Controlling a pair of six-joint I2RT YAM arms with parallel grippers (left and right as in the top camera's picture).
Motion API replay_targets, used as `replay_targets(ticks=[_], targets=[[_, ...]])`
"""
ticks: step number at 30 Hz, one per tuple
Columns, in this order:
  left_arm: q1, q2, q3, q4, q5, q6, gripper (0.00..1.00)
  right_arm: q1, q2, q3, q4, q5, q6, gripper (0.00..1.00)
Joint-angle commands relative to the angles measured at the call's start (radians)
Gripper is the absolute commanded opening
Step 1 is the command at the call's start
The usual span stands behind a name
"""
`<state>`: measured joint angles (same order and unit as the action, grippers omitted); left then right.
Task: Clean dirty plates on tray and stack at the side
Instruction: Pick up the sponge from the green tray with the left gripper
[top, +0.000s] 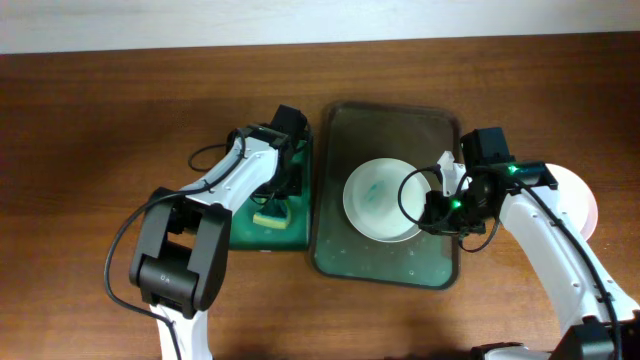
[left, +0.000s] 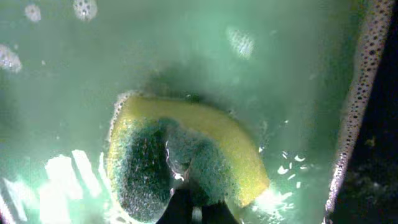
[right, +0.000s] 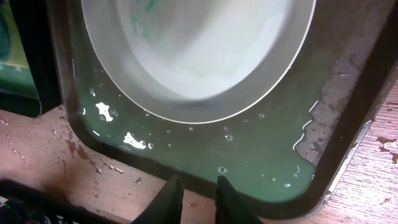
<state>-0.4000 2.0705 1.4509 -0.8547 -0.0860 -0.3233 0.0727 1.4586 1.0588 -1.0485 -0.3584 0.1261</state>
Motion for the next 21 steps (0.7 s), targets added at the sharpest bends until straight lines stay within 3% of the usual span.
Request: replay_targets(ticks=[1,3,5,10,13,16,18,19,21], targets=[[0.005,0.033,0.034,-0.073,0.058,-0.050,0.00,0.000,-0.009,0.013,-0.004,-0.013,-0.010,0.20],[0.006,-0.008,0.075,-0.144,0.103,-0.050,0.03,0.000,-0.009,0.013,-0.004,-0.012,-0.011,0.20],[0.006,-0.056,0.087,-0.198,0.106,-0.051,0.27,0.000,-0.009,0.013,-0.004,-0.012,-0.011,0.20],[0.006,-0.122,0.083,-0.373,0.096,-0.050,0.49,0.000,-0.009,0.013,-0.003,-0.010,-0.015,0.20],[0.006,-0.122,0.000,-0.349,0.061,-0.051,0.59,0.000,-0.009,0.013,-0.003,-0.004,-0.015,0.20],[0.006,-0.122,-0.155,-0.187,0.063,-0.051,0.61,0.000,-0.009,0.013,0.000,-0.004,-0.015,0.20],[0.006,-0.122,-0.262,-0.058,0.064,-0.051,0.58,0.000,-0.009,0.013,0.004,-0.004,-0.015,0.21],[0.006,-0.122,-0.311,0.001,0.068,-0.051,0.48,0.000,-0.009,0.013,0.004,-0.004,-0.015,0.21],[0.006,-0.122,-0.356,0.042,0.099,-0.051,0.00,0.000,-0.009,0.013,0.005,-0.004,-0.015,0.21]])
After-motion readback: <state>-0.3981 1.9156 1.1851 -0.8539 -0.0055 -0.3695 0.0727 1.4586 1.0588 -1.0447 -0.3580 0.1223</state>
